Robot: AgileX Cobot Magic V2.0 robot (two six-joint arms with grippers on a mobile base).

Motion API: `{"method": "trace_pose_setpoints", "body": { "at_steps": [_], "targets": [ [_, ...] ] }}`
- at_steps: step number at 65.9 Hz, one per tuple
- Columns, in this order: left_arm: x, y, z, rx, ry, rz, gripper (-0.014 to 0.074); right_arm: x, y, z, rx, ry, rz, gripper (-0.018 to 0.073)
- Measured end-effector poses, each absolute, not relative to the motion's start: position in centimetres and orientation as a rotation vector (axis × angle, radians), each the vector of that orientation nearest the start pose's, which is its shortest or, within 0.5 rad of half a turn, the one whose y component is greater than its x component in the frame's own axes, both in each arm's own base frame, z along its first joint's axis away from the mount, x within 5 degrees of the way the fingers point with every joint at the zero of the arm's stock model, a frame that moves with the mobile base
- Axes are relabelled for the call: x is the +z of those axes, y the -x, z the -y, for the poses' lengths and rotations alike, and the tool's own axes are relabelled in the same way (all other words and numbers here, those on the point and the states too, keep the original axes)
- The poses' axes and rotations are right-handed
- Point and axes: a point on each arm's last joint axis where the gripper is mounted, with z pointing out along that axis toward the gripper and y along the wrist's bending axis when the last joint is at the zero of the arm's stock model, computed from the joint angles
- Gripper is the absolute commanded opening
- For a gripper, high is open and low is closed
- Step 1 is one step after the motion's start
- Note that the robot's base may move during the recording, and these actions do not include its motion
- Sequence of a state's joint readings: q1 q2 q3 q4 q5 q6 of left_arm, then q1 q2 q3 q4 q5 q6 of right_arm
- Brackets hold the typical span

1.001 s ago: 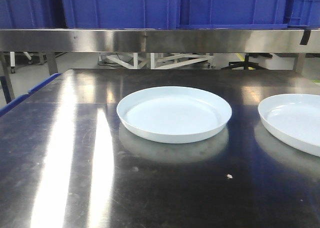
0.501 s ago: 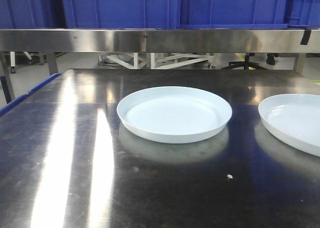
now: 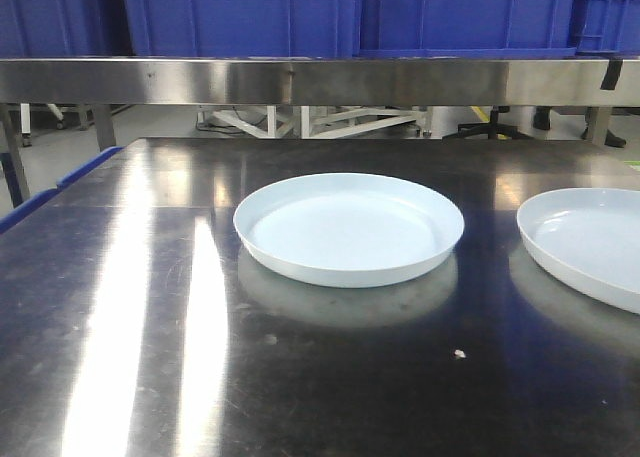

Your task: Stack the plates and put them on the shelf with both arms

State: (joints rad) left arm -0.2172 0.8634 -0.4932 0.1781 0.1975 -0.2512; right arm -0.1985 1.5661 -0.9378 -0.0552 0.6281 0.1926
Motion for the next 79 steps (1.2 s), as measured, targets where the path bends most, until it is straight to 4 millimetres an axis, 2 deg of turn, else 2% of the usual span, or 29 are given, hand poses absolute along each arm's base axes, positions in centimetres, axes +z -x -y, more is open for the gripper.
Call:
{"method": "trace_pose_setpoints", "body": {
  "at_steps": [13,67,71,79],
  "targets": [
    [27.2,-17.0,3.4,-0.147,-0.123,-2.047,0.0089,20.5,-29.5,6.3,-0.062,-0.479,-2.711,0.0372],
    [27.2,-17.0,3.4,-0.147,-0.123,-2.047,0.0089,20.2,-29.9,6.3,-0.061,-0.473,-2.699,0.0367],
    [27.2,-17.0,3.4,-0.147,-0.123,-2.047,0.0089,20.2,-29.9,6.3,-0.061,-0.473,-2.700,0.0328],
    [27.2,-17.0,3.4,-0.147,-0.123,-2.047,0.0089,20.1,-29.9,6.3,-0.061,-0.473,-2.701,0.0104]
  ]
}}
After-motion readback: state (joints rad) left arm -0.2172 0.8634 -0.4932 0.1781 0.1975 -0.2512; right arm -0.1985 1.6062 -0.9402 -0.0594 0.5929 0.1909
